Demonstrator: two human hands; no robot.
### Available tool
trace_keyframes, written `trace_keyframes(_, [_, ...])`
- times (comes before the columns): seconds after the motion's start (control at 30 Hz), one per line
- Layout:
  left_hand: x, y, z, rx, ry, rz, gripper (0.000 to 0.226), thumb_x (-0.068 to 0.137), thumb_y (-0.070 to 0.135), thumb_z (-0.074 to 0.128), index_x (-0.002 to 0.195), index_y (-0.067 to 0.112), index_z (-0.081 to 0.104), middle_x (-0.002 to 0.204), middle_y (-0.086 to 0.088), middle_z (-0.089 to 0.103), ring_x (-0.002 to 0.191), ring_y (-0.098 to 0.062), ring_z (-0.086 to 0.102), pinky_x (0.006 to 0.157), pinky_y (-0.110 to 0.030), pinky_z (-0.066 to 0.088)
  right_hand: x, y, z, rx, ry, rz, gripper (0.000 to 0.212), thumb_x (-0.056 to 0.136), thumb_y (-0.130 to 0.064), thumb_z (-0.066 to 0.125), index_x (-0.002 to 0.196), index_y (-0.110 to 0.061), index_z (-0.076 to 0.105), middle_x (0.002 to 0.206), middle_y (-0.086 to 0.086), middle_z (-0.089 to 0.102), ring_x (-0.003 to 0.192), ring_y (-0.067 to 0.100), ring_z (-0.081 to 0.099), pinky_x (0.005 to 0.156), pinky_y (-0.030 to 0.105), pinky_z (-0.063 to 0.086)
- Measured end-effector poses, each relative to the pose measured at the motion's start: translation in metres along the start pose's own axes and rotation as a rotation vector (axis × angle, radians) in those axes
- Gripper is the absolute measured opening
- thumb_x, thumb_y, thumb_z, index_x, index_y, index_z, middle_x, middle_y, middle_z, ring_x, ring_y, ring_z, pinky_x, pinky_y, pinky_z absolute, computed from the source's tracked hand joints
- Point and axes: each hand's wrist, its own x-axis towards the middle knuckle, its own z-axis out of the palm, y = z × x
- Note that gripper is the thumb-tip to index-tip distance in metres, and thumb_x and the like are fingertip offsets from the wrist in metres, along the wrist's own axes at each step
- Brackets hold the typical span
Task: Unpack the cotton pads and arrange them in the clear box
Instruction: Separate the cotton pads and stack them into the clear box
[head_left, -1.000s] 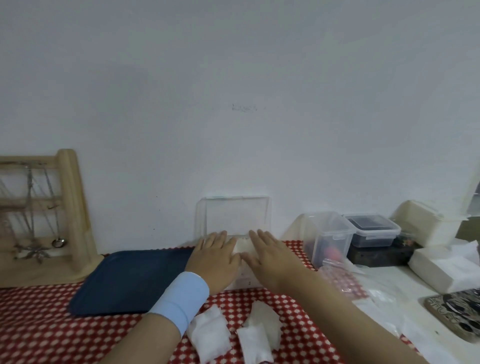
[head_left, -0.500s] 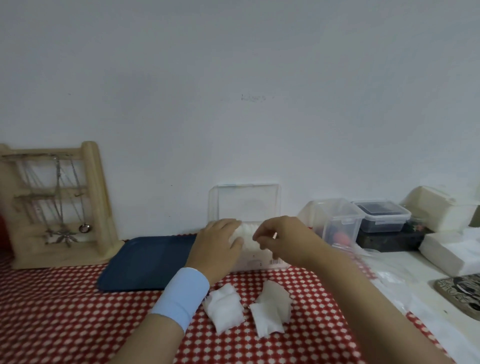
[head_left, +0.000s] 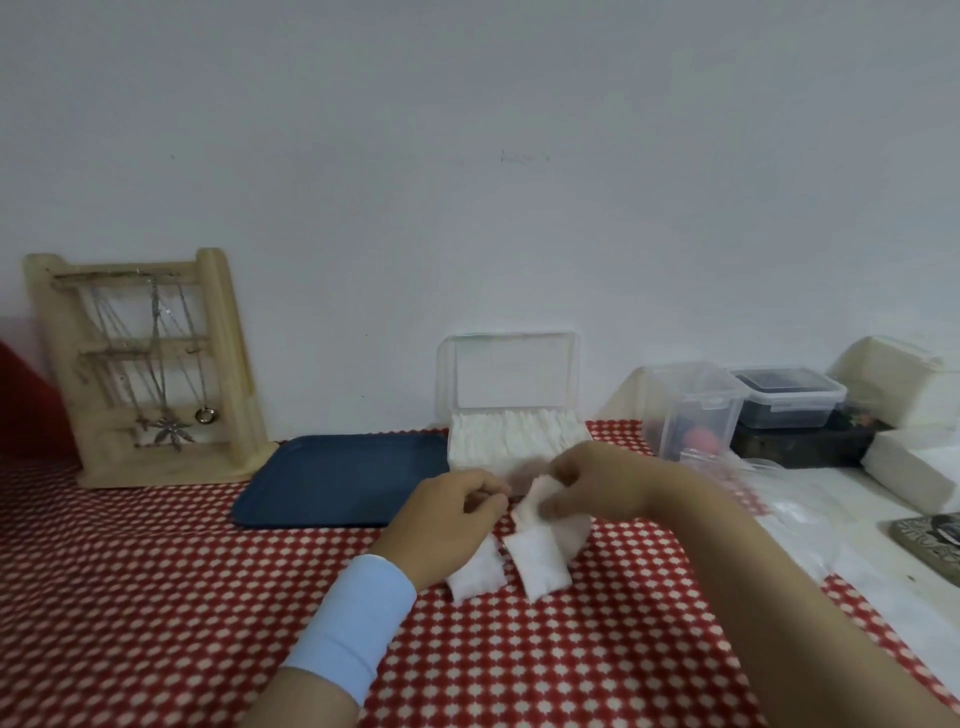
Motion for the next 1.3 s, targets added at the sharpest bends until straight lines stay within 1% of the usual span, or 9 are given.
trace_keyframes(0.17, [0.0, 0.007, -0.004, -0.283, 0.044, -0.032, 0.023, 0.096, 0.044, 0.062, 0.091, 0.026, 0.075, 0.09, 0.001, 0.075, 0.083, -0.005, 0.067, 0.079, -0.025, 0.052, -0.004, -0.01, -0.001, 0.431, 0.128, -0.097, 0.017, 0.089, -0.027, 0.076, 0.098, -0.013, 0.075, 0.091, 0.004, 0.078, 0.074, 0.012, 0.07, 0.072, 0.029, 0.057])
trace_keyframes(0.33, [-0.001, 0.006, -0.008, -0.502, 0.053, -0.132, 0.01, 0.089, 0.017, 0.077, 0.1, 0.015, 0.077, 0.089, 0.0, 0.08, 0.08, -0.011, 0.074, 0.077, -0.023, 0.058, -0.001, -0.015, 0.006, 0.564, 0.162, -0.069, 0.02, 0.086, -0.028, 0.079, 0.095, -0.011, 0.077, 0.088, 0.005, 0.079, 0.072, 0.015, 0.072, 0.068, 0.028, 0.06])
trace_keyframes(0.43, [0.0, 0.001, -0.009, -0.682, 0.067, -0.179, 0.014, 0.092, 0.015, 0.074, 0.104, 0.008, 0.076, 0.098, -0.01, 0.079, 0.092, -0.025, 0.075, 0.085, -0.034, 0.061, 0.001, -0.014, 0.009, 0.599, 0.13, -0.04, 0.024, 0.085, -0.03, 0.081, 0.091, -0.007, 0.078, 0.086, 0.009, 0.077, 0.072, 0.02, 0.07, 0.072, 0.033, 0.061])
trace_keyframes(0.6, [-0.003, 0.002, -0.016, -0.892, -0.024, -0.186, 0.021, 0.094, 0.013, 0.07, 0.113, 0.005, 0.072, 0.107, -0.014, 0.078, 0.098, -0.026, 0.076, 0.077, -0.029, 0.061, 0.002, -0.022, 0.018, 0.751, 0.137, -0.01, 0.036, 0.085, -0.025, 0.081, 0.098, 0.007, 0.071, 0.077, 0.01, 0.07, 0.06, 0.017, 0.065, 0.059, 0.029, 0.057])
trace_keyframes(0.73, [-0.005, -0.002, -0.019, -0.836, -0.029, -0.181, 0.027, 0.09, 0.0, 0.072, 0.117, 0.003, 0.071, 0.105, -0.012, 0.079, 0.096, -0.023, 0.076, 0.076, -0.027, 0.062, 0.004, -0.027, 0.023, 0.728, 0.157, 0.002, 0.04, 0.083, -0.03, 0.083, 0.104, 0.003, 0.073, 0.091, 0.017, 0.076, 0.067, 0.019, 0.067, 0.063, 0.031, 0.058])
trace_keyframes(0.87, [-0.001, -0.008, -0.019, -0.895, -0.003, -0.216, 0.034, 0.091, 0.005, 0.072, 0.125, 0.002, 0.067, 0.112, -0.015, 0.076, 0.105, -0.028, 0.074, 0.075, -0.027, 0.062, 0.005, -0.026, 0.023, 0.714, 0.233, 0.034, 0.032, 0.08, -0.027, 0.085, 0.097, -0.002, 0.075, 0.077, 0.008, 0.076, 0.059, 0.015, 0.07, 0.059, 0.027, 0.059])
trace_keyframes(0.97, [0.0, -0.01, -0.018, -0.928, 0.007, -0.233, 0.035, 0.093, 0.01, 0.071, 0.127, 0.001, 0.066, 0.113, -0.017, 0.076, 0.108, -0.032, 0.072, 0.077, -0.029, 0.062, 0.006, -0.027, 0.025, 0.736, 0.301, 0.049, 0.032, 0.076, -0.024, 0.089, 0.096, -0.003, 0.074, 0.079, 0.008, 0.076, 0.057, 0.014, 0.07, 0.056, 0.026, 0.057])
trace_keyframes(1.17, [0.001, -0.012, -0.014, -0.937, 0.067, -0.285, 0.029, 0.093, 0.007, 0.072, 0.12, -0.002, 0.069, 0.107, -0.017, 0.077, 0.092, -0.024, 0.076, 0.072, -0.028, 0.063, 0.01, -0.028, 0.026, 0.563, 0.425, 0.084, 0.023, 0.075, -0.029, 0.089, 0.08, -0.012, 0.074, 0.073, 0.005, 0.077, 0.065, 0.019, 0.076, 0.061, 0.031, 0.062])
trace_keyframes(1.3, [0.002, -0.012, -0.015, -0.979, 0.117, -0.305, 0.025, 0.092, 0.006, 0.072, 0.116, -0.002, 0.071, 0.103, -0.016, 0.078, 0.088, -0.022, 0.077, 0.071, -0.028, 0.063, 0.008, -0.027, 0.018, 0.436, 0.517, 0.104, 0.025, 0.078, -0.037, 0.086, 0.079, -0.015, 0.074, 0.071, -0.001, 0.076, 0.055, 0.008, 0.07, 0.056, 0.022, 0.049])
